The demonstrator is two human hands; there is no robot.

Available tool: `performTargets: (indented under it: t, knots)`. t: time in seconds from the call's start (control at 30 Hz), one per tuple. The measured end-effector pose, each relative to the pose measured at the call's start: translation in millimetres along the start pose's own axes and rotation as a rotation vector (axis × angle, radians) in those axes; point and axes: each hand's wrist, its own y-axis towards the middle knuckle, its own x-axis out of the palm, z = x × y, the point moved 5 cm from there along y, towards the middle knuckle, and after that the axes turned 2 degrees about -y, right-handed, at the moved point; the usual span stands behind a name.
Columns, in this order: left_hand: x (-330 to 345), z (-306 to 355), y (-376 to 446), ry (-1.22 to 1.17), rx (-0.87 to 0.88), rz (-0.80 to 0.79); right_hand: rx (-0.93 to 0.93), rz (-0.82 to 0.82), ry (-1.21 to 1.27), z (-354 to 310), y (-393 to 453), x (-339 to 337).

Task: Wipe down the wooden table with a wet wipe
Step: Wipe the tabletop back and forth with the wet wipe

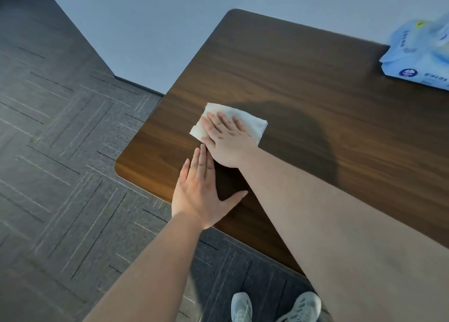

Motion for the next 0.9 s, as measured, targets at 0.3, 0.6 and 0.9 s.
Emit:
performTargets:
  t: [0.3, 0.6, 0.9]
  knots:
    - [-3, 3, -3, 0.067, 0.026, -0.109, 0.265, -0.012, 0.048, 89, -141, 15]
    - [-8, 138, -12, 0.012, 0.376, -0.128, 0.636, 0.044, 0.111, 218, -314, 24]
    - [35, 332, -46, 0.064, 0.734, -0.148, 0.942, 0.149, 0.192, 335, -447, 33]
